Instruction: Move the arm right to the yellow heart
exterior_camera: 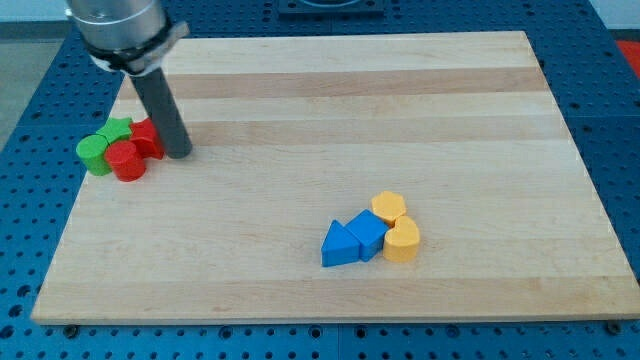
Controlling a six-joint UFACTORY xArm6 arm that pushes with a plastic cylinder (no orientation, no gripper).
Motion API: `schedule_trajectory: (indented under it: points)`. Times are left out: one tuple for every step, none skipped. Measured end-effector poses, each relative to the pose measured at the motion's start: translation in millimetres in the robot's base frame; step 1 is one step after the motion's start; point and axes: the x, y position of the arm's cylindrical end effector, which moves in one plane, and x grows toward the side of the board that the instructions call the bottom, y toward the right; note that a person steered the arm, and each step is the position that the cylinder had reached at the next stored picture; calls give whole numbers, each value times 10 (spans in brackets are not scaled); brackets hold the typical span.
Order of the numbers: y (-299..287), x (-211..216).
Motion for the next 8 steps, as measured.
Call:
schedule_trajectory:
  points:
    - [371,340]
    - [1065,588]
    - [1585,358]
    - [2563,476]
    - [3503,728]
    - [3601,1066]
    - [3492,1452]
    - [3356,1506]
